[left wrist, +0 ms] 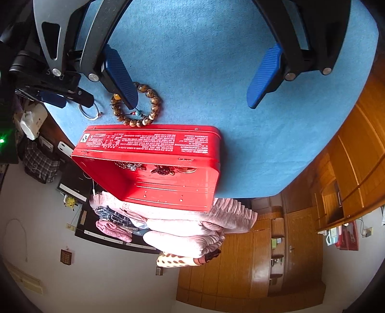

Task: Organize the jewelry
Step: 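Move the right gripper to the thin silver bangle while the left gripper moves to the wooden bead bracelet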

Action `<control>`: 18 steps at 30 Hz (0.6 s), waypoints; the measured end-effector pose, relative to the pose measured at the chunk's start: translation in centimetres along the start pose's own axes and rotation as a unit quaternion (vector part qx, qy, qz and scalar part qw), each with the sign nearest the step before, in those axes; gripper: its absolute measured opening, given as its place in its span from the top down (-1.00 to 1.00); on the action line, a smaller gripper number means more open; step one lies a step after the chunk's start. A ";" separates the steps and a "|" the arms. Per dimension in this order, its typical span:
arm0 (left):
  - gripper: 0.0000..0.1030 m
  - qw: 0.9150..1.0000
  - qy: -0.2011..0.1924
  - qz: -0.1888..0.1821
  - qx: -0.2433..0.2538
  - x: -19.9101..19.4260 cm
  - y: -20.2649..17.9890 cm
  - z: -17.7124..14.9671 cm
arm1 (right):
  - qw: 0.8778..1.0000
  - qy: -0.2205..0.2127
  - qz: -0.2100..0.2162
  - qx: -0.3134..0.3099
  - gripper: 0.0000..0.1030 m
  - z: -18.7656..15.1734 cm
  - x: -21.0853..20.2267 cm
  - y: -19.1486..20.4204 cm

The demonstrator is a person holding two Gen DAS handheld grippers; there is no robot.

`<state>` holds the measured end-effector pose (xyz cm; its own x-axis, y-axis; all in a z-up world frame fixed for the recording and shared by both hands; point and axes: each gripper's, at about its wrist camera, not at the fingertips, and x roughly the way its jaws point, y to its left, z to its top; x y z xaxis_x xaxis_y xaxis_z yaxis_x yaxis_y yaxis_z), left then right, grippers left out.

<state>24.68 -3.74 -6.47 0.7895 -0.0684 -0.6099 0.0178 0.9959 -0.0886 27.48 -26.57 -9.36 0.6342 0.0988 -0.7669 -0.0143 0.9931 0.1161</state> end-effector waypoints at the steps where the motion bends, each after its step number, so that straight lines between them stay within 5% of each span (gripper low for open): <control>1: -0.75 1.000 0.002 0.000 0.002 0.2 -0.2 0.1 | 1.000 0.001 -0.001 -0.001 -0.47 0.0 0.1 0.1; 11: -0.75 1.000 0.017 -0.013 0.003 1.5 -1.5 0.5 | 1.000 0.005 -0.027 -0.008 0.02 0.5 0.6 0.8; 18: -0.75 0.999 0.034 -0.023 0.008 2.3 -2.0 0.4 | 1.000 0.008 -0.023 -0.009 -0.01 0.6 0.6 0.5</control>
<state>26.73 -5.90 -7.40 0.7441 -0.1175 -0.6577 0.0628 0.9924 -0.1063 28.37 -26.04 -9.36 0.6225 0.0538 -0.7807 0.0001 0.9976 0.0689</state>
